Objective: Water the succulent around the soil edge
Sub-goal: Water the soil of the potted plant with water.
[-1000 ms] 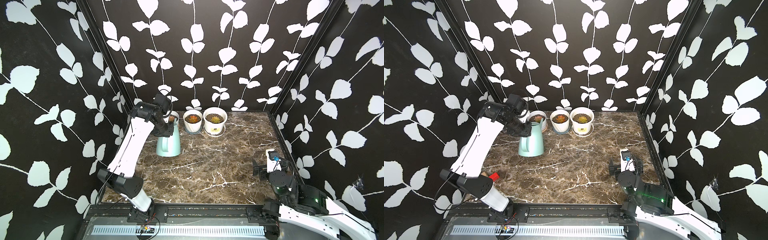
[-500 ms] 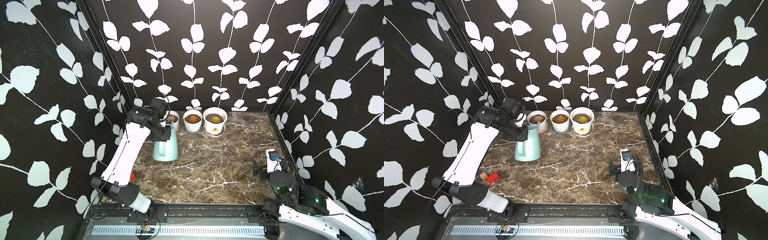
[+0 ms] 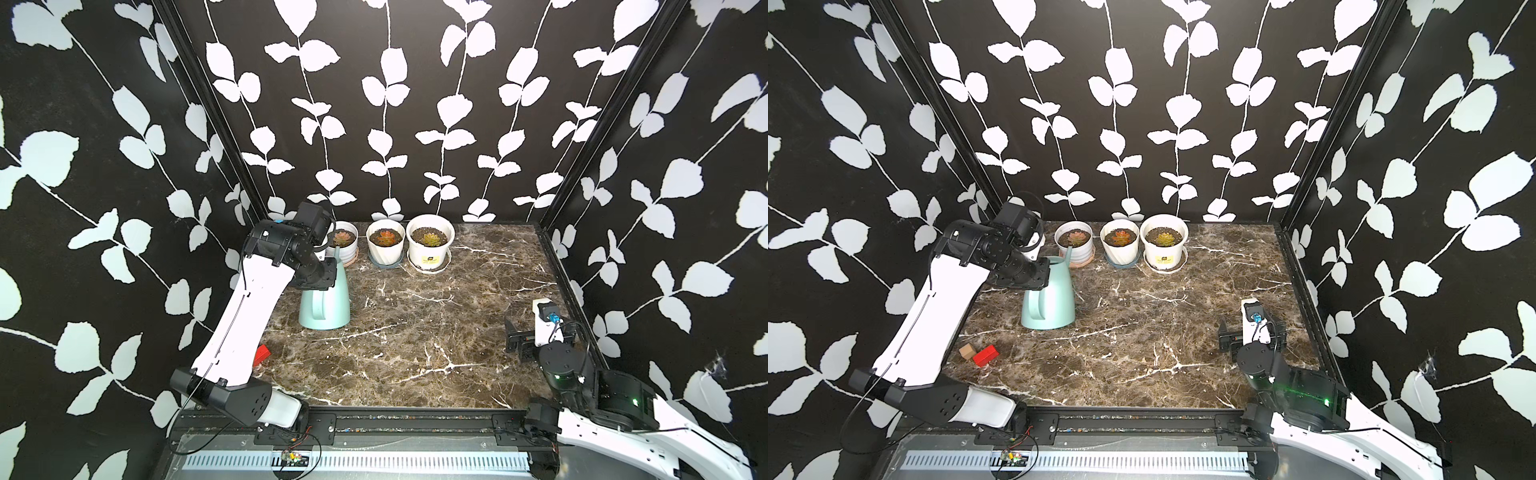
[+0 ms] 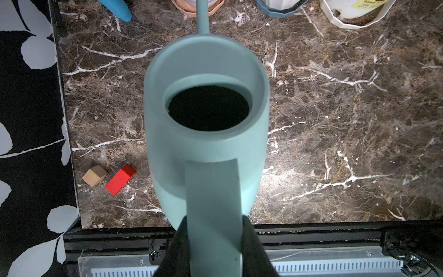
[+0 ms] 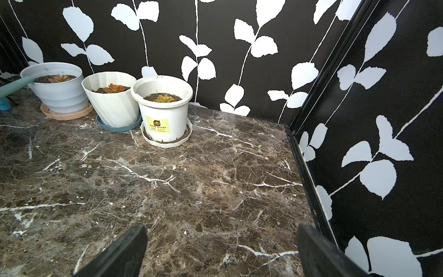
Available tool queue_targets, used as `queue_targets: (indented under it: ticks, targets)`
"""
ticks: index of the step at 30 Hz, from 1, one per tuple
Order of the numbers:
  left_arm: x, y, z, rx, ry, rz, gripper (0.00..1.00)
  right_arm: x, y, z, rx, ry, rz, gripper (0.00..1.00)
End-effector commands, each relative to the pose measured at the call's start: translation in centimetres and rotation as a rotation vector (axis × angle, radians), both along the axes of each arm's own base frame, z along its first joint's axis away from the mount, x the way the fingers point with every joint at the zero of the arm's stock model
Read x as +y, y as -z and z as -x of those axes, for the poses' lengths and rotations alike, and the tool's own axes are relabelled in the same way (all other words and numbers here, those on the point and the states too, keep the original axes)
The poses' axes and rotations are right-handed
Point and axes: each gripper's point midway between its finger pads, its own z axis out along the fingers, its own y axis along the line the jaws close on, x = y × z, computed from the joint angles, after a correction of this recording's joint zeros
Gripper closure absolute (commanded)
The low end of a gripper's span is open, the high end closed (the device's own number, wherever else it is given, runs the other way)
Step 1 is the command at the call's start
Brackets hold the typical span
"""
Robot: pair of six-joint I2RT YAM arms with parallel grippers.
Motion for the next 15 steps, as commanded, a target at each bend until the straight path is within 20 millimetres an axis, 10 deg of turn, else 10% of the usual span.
queue_targets:
  ticks: [1, 15]
  targets:
    - [0.65, -0.84, 0.41, -0.041, -0.019, -0.007, 1.00, -0.37, 0.65, 0.06, 0.006, 0.015, -0.006, 0.00]
    - [1.03, -1.12, -0.34, -0.052, -0.016, -0.043, 1.00, -0.60, 0.77, 0.19, 0.013, 0.018, -0.012, 0.00]
